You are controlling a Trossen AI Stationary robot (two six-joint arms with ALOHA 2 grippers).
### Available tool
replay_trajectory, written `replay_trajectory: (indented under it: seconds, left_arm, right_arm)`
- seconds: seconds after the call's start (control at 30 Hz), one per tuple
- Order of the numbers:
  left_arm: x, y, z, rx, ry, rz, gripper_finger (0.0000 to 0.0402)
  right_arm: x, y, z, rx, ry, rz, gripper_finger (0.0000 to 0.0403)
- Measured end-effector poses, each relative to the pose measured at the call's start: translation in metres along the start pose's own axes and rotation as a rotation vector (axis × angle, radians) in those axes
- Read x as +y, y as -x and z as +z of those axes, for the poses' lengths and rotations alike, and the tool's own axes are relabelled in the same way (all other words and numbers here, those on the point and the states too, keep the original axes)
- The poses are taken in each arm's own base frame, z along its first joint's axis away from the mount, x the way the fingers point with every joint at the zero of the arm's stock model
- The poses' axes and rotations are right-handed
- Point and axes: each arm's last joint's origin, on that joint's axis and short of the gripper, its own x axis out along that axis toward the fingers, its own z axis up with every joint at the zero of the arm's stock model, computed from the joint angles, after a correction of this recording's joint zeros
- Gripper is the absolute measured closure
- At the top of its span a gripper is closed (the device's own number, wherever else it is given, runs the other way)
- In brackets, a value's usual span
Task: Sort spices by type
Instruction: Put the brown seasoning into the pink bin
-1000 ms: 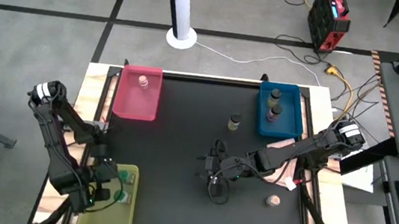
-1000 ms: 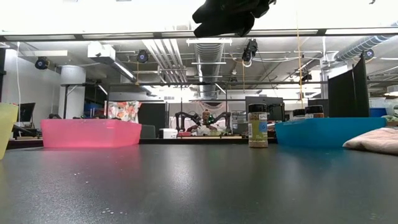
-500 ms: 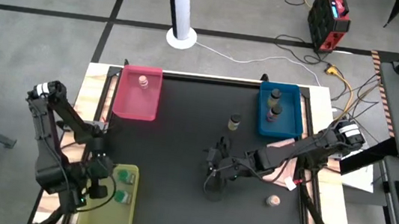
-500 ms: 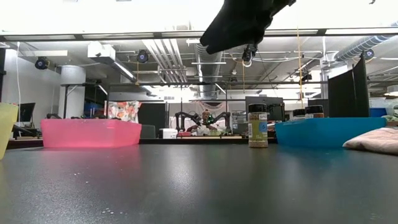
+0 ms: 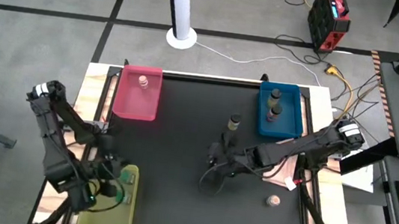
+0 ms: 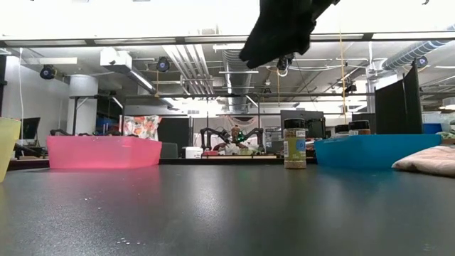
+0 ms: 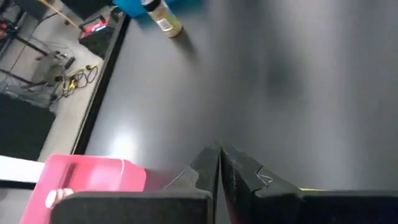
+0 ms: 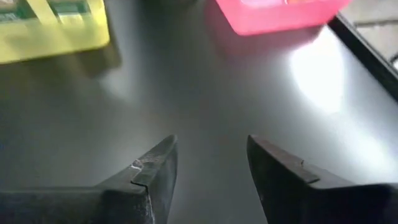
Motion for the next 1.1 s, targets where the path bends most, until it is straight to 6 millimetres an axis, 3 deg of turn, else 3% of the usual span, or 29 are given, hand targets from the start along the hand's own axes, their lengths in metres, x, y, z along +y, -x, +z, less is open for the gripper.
replay_trajectory:
  seconds: [0.3, 0.47, 0.63, 0.9, 1.1]
  left_arm:
    - [-0.013, -0.022, 0.008, 0.021, -0.135, -0.161, 0.0402]
    - [-0.019, -0.024, 0.012, -0.054, -0.230, -0.286, 0.0402]
    - [-0.011, -0.024, 0.016, -0.125, -0.242, -0.313, 0.0402]
    - [0.004, -0.030, 0.021, -0.206, -0.224, -0.040, 0.0402]
    - [0.006, -0.031, 0.021, -0.199, -0.255, -0.021, 0.0402]
  right_arm:
    - [-0.004, 0.026, 0.001, 0.388, -0.195, 0.102, 0.0244]
    - [0.002, 0.041, -0.015, 0.687, -0.255, 0.233, 0.0257]
    - [0.014, 0.063, -0.036, 0.915, -0.338, 0.157, 0.0264]
    - [0.034, 0.106, -0.057, 0.978, -0.478, 0.012, 0.0228]
    - [0.030, 0.130, -0.077, 0.965, -0.614, -0.079, 0.0176]
